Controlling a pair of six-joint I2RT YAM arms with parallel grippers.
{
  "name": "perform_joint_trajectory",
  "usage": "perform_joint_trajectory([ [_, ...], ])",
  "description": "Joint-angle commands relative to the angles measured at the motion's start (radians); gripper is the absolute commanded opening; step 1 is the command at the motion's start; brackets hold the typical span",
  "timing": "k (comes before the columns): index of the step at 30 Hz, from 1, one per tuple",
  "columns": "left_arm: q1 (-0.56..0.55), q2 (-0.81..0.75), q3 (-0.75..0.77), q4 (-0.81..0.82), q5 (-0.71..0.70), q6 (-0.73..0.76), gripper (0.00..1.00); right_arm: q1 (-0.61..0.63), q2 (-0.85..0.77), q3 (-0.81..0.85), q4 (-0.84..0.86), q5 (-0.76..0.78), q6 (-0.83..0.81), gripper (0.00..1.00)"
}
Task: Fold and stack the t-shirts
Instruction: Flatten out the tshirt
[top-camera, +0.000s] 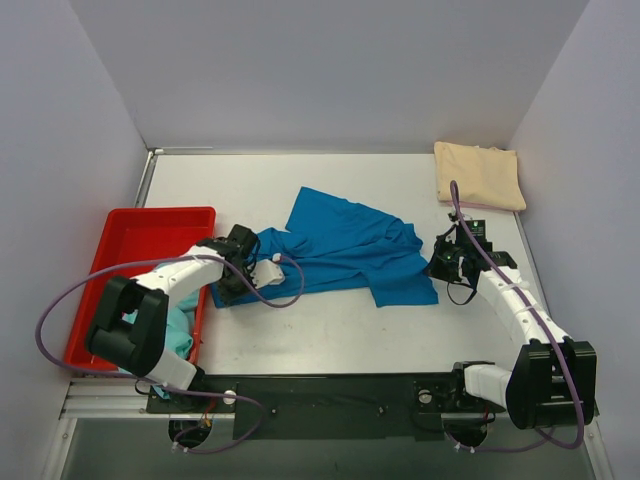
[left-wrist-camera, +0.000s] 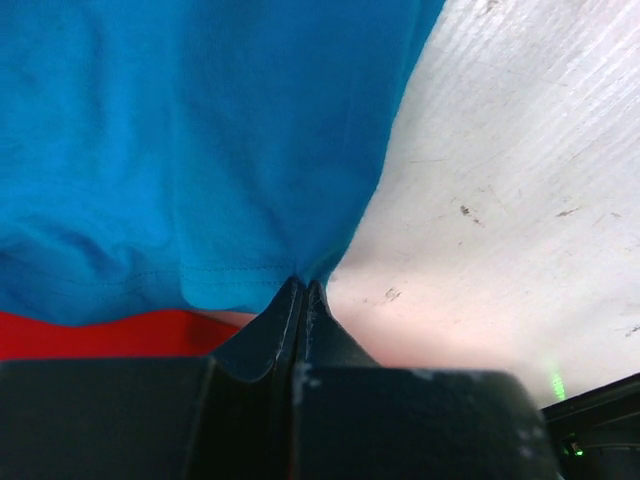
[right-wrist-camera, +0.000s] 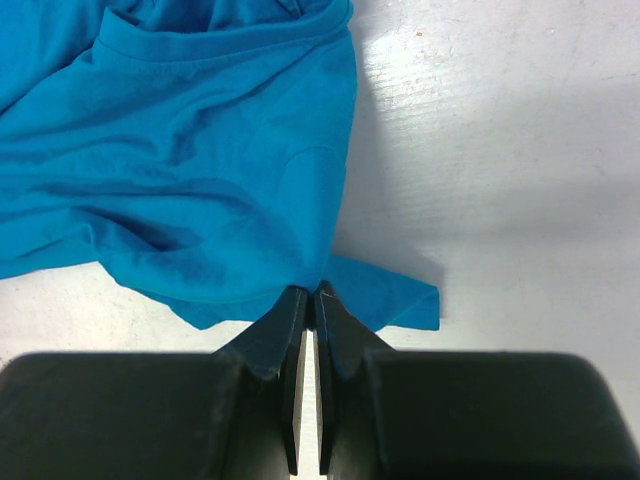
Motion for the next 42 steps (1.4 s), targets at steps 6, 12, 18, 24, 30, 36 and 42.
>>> perform_joint_trajectory([
  [6,0.141,-0.160,0.351,-0.079,0.041,-0.128,0.00,-0.049,-0.113,0.197,-0.001,-0.050,0.030,0.00],
  [12,0.178,-0.336,0.633,-0.122,0.013,-0.183,0.00,-0.157,-0.235,0.487,-0.019,-0.105,0.087,0.00],
  [18,0.201,-0.386,0.969,-0.245,-0.011,-0.220,0.00,-0.171,-0.366,0.667,-0.001,-0.055,0.112,0.00],
  [24,0.203,-0.398,1.142,-0.297,0.016,-0.244,0.00,-0.170,-0.481,0.761,-0.023,-0.010,0.069,0.00],
  [30,0.203,-0.326,1.117,-0.220,0.012,-0.237,0.00,-0.170,-0.365,0.801,0.005,-0.054,0.073,0.00],
  [36,0.201,-0.174,1.093,-0.004,-0.068,-0.208,0.00,-0.170,-0.019,0.960,0.091,-0.205,0.112,0.00],
  [42,0.221,0.062,1.308,0.161,-0.132,-0.220,0.00,-0.173,0.367,1.390,0.117,-0.314,0.184,0.00],
])
